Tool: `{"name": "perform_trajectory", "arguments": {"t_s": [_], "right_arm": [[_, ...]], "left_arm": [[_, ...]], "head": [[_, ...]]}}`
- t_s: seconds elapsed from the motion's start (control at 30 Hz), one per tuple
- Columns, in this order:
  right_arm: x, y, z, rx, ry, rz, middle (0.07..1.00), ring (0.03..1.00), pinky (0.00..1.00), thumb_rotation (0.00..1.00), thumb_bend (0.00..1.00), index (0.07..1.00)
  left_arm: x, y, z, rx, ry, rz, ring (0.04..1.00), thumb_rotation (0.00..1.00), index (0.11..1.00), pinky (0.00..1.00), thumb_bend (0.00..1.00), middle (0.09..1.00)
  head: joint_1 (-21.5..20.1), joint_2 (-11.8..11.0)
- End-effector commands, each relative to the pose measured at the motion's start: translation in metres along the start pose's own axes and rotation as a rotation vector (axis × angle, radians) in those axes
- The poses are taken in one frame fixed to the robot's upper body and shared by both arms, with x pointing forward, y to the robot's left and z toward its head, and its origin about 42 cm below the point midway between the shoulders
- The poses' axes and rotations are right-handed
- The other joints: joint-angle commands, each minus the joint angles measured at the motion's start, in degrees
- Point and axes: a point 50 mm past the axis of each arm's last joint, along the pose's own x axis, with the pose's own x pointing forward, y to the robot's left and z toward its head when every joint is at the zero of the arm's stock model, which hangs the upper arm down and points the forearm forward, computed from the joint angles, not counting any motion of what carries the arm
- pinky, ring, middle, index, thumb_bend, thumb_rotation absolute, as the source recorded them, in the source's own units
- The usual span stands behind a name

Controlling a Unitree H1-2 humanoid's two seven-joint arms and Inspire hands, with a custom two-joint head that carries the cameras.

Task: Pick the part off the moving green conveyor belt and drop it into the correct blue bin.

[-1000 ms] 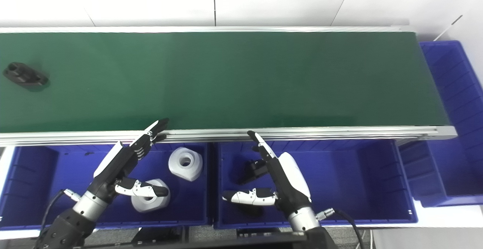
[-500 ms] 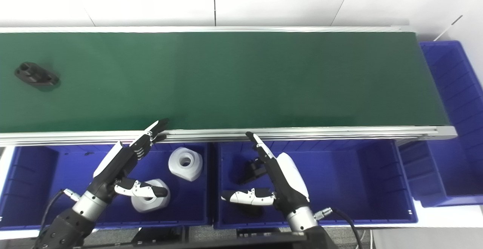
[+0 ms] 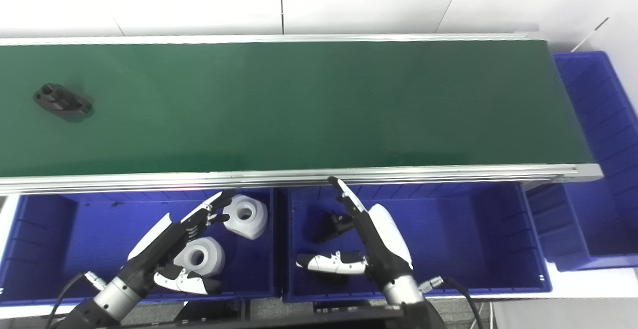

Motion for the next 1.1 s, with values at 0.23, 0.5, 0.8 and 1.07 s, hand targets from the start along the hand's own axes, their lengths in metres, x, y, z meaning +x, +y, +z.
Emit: {"name": "perform_trajectory", "arguments": {"t_s": [0.23,0.5,0.8,1.07], "right_arm": [[-0.013,-0.012,-0.014,0.014,-0.074,-0.021,0.97,0.865,0.67,0.42,0.87,0.981],[-0.015,-0.018,-0.029,0.013,-0.079,-0.016,0.975,0.805,0.64,0.37,0.84,0.989],[-0.014,-0.014,-0.031,0.004,-0.054,-0.01,0.984,0.862,0.72,0.35,0.83,0.986],[-0.011,-0.011,-0.034,0.013,-0.067,-0.031,0.959,0.836,0.64,0.33,0.85,0.96]], "left_arm": [[0.005,-0.02,0.0,0.01,-0.032,0.071,0.984,0.36,0.986,0.93,0.85,1.0],[0.014,-0.029,-0.006,0.019,-0.035,0.09,0.984,0.29,0.972,0.91,0.86,1.0],[0.021,-0.025,-0.013,0.06,-0.021,0.113,0.965,0.29,0.964,0.88,0.87,0.995],[0.024,-0.025,-0.019,0.056,-0.013,0.118,0.957,0.28,0.952,0.87,0.88,0.99]], "head": [[9.27,-5.19],[14.75,-10.45],[11.84,-12.97],[10.43,-14.44]]}}
